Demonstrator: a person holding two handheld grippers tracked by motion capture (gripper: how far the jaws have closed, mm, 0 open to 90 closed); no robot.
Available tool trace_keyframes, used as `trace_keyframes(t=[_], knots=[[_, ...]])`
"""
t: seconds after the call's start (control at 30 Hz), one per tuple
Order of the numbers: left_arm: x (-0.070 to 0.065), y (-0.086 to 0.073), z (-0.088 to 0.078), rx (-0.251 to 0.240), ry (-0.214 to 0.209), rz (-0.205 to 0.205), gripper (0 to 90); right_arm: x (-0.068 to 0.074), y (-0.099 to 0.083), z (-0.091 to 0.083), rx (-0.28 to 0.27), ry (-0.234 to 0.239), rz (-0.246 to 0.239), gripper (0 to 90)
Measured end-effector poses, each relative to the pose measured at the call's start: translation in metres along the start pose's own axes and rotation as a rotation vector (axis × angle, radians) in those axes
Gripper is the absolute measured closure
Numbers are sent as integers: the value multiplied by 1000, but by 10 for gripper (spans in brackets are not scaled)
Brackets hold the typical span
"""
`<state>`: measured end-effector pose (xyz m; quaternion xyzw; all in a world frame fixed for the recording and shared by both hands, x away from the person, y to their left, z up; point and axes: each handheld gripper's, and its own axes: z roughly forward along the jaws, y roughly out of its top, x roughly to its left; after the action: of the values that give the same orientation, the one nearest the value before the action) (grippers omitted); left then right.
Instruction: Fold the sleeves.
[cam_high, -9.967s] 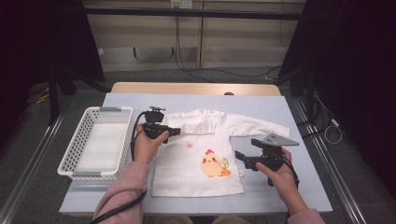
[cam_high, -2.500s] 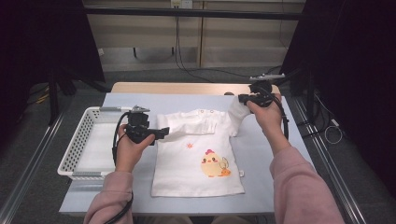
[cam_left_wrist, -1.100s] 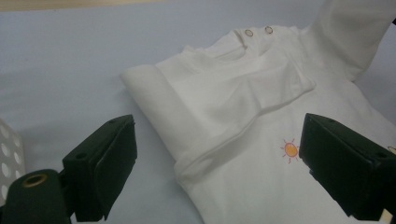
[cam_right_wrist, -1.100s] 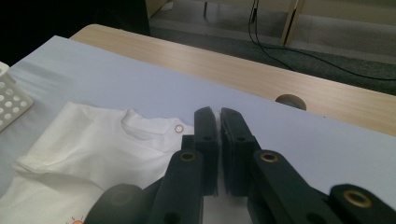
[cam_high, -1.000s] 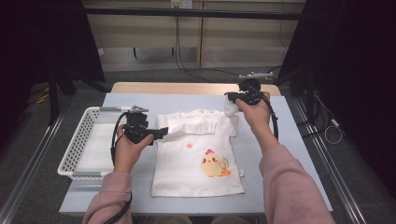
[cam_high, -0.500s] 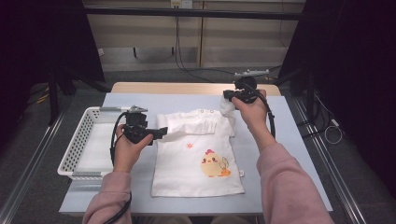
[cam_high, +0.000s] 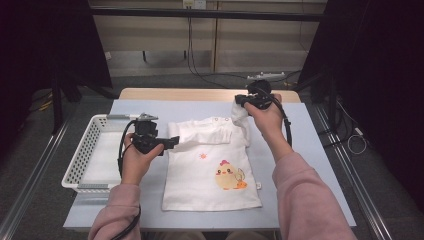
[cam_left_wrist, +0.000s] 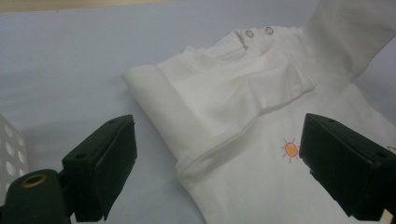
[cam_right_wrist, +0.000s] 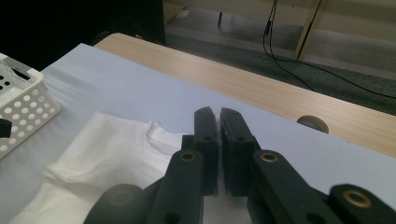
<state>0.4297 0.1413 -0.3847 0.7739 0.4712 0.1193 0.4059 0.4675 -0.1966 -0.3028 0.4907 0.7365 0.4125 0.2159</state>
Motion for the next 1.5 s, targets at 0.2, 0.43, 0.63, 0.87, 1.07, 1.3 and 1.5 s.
trace_keyframes(t=[0.2,0.43,0.63,0.87,1.07,1.3,1.5], knots=[[-1,1,0,-5,-3,0,114,4,2,2,2,2,-8,868],[-1,1,0,-7,-8,-1,114,9,2,7,3,17,-14,868],[0,1,-1,2,-5,5,114,14,1,10,12,22,-9,868],[0,0,-2,6,-10,-9,114,20,1,16,15,37,-15,868],[1,0,-2,-1,-5,-3,114,24,0,21,20,54,-19,868],[2,0,-2,-1,1,-9,114,27,-1,25,21,58,-20,868],[2,-1,-2,-5,0,-8,114,29,-1,28,23,67,-20,868]])
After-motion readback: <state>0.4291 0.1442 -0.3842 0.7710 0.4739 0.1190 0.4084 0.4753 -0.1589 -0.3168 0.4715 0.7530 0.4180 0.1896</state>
